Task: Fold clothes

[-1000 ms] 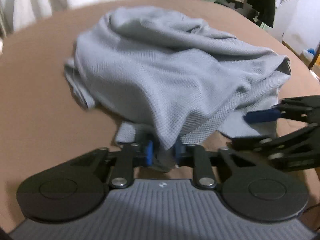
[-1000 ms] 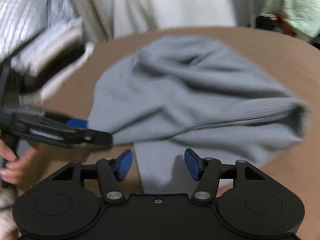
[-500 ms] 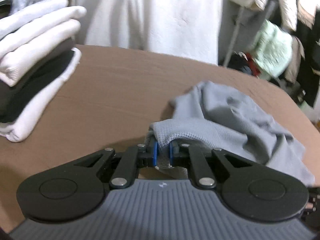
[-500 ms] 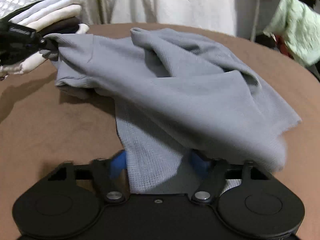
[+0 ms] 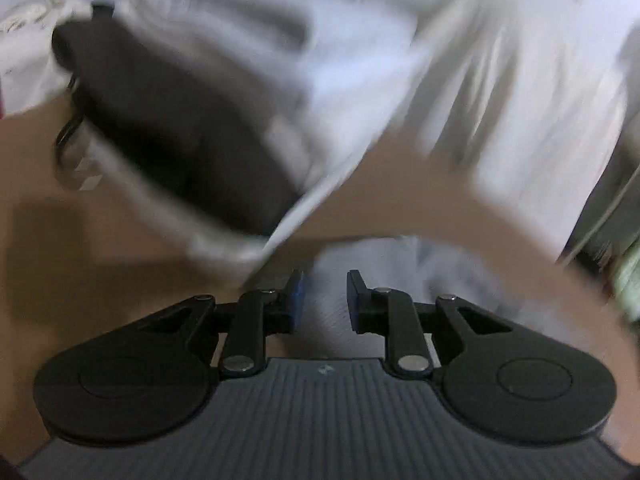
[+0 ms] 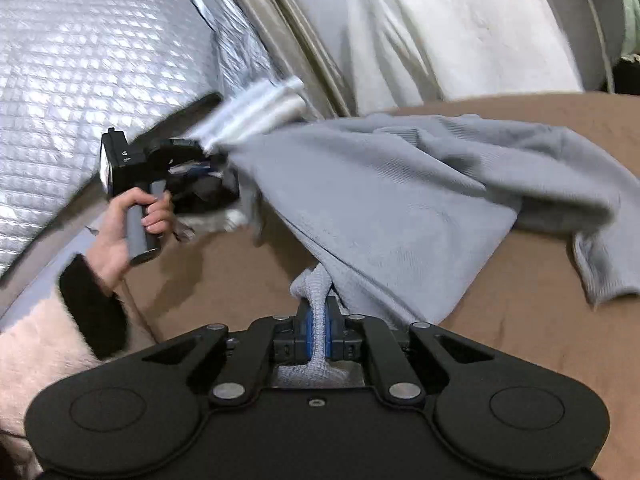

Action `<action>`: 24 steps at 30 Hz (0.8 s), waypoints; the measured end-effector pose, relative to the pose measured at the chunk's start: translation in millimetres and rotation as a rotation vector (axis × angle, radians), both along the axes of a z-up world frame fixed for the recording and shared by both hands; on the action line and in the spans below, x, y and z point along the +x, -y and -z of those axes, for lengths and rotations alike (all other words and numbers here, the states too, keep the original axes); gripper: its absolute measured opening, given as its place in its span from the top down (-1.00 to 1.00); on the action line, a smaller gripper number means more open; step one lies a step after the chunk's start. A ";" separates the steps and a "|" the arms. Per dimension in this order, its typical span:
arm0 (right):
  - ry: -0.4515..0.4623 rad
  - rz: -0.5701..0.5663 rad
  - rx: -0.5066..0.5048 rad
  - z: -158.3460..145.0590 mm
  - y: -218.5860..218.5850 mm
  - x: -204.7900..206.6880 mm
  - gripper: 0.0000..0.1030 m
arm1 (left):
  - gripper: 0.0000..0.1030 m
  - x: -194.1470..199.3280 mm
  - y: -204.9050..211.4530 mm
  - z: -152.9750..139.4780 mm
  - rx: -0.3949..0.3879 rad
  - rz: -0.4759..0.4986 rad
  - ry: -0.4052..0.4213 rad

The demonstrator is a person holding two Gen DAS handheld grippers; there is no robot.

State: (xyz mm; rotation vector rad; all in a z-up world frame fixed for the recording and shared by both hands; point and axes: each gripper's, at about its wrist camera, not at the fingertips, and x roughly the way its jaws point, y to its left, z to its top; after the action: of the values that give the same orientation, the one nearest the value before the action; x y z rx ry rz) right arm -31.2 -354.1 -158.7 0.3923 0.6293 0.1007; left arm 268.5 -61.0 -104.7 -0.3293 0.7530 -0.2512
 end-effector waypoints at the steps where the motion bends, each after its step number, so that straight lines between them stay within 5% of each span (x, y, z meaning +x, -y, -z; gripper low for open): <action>1: 0.002 -0.010 0.020 -0.9 -3.8 -2.6 0.84 | 0.60 -0.4 0.7 3.9 0.038 0.018 -0.053; 4: -0.013 0.033 -0.005 -0.1 -11.1 5.1 0.84 | 0.22 -21.6 11.7 -11.1 -0.005 0.159 0.001; 5: -0.006 0.041 -0.037 -5.2 -14.1 5.7 0.84 | -0.07 -28.3 20.9 -14.2 -0.013 0.205 0.006; 7: 0.021 0.052 -0.087 -18.3 -17.6 6.0 0.84 | -0.31 -40.7 37.3 -8.4 -0.070 0.307 -0.088; 9: 0.063 0.056 -0.108 -33.7 -17.5 9.0 0.84 | -0.31 -50.8 51.5 3.3 -0.155 0.415 -0.199; 11: 0.099 0.039 -0.113 -46.7 -12.2 9.3 0.84 | -0.31 -55.8 71.4 27.1 -0.326 0.510 -0.344; 13: 0.114 0.003 -0.103 -50.6 -12.9 10.4 0.84 | -0.31 -63.8 86.7 46.3 -0.457 0.514 -0.442; 16: 0.106 -0.059 -0.110 -45.7 -19.6 9.5 0.84 | -0.31 -74.7 108.9 53.6 -0.521 0.534 -0.463; 17: 0.092 -0.080 -0.117 -40.9 -23.7 8.7 0.84 | -0.23 -76.4 114.5 51.9 -0.491 0.550 -0.421; 19: 0.061 -0.118 -0.109 -29.1 -31.2 4.1 0.84 | 0.83 -79.3 125.4 47.9 -0.421 0.584 -0.329; 20: 0.046 -0.136 -0.101 -22.8 -34.3 1.4 0.84 | 0.97 -83.5 128.8 43.3 -0.374 0.593 -0.266; 24: 0.005 -0.110 -0.078 -7.8 -32.9 -1.0 0.82 | 0.97 -87.2 113.2 4.7 -0.287 0.576 -0.032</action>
State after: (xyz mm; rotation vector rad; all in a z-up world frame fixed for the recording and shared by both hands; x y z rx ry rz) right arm -32.1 -321.2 -150.9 0.2822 0.6480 0.1816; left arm 181.4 -174.2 -109.5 -0.3827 0.8336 -0.9054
